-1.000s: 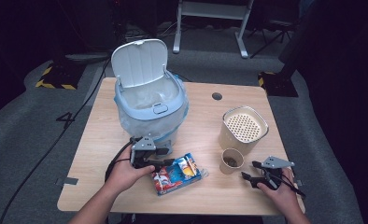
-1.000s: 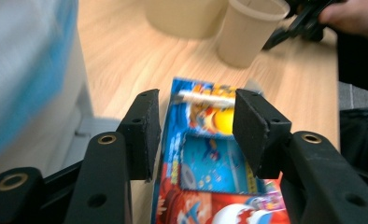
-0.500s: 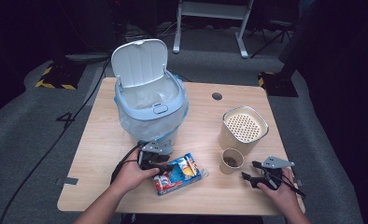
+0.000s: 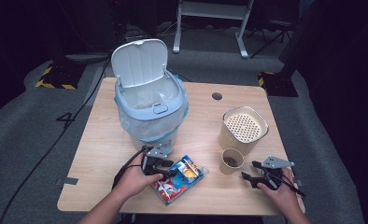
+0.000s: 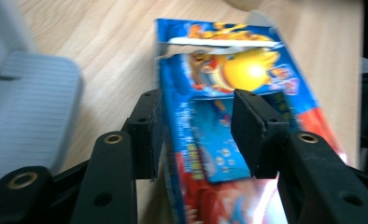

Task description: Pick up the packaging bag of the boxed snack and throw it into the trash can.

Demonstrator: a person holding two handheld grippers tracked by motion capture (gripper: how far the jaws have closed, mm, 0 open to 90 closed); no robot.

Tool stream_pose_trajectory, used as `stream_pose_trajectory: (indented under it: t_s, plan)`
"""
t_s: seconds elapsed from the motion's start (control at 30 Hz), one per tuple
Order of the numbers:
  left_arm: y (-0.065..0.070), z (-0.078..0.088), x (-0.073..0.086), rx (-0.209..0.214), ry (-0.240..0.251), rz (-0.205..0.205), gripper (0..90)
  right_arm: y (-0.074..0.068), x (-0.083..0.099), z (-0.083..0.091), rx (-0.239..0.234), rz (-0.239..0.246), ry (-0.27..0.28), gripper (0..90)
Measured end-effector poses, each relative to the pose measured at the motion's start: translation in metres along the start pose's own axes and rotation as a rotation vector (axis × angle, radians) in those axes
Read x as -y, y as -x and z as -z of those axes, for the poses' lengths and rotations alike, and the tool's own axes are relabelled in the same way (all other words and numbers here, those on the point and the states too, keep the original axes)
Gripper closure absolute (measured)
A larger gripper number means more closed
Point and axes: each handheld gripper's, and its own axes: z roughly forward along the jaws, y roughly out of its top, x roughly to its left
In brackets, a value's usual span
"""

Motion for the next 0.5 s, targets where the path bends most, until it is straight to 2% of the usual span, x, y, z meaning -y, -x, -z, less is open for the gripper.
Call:
stream_pose_trajectory:
  t_s: [0.1, 0.2, 0.23, 0.33, 0.47, 0.5]
  plan:
    - [-0.004, -0.003, 0.001, -0.014, -0.004, 0.019, 55.3, 0.000, 0.000, 0.000, 0.000, 0.000, 0.000, 29.0]
    - [-0.009, -0.005, 0.001, -0.002, -0.009, 0.049, 55.9, 0.000, 0.000, 0.000, 0.000, 0.000, 0.000, 29.0]
    - [-0.010, -0.006, 0.002, -0.004, -0.018, 0.051, 56.0, 0.000, 0.000, 0.000, 0.000, 0.000, 0.000, 28.9]
    - [-0.013, -0.009, 0.003, 0.016, -0.046, 0.091, 58.2, 0.000, 0.000, 0.000, 0.000, 0.000, 0.000, 29.0]
    - [-0.014, -0.010, 0.003, 0.051, -0.062, 0.125, 68.1, 0.000, 0.000, 0.000, 0.000, 0.000, 0.000, 29.0]
    - [-0.014, -0.010, 0.003, 0.047, -0.065, 0.127, 70.7, 0.000, 0.000, 0.000, 0.001, 0.001, 0.000, 29.0]
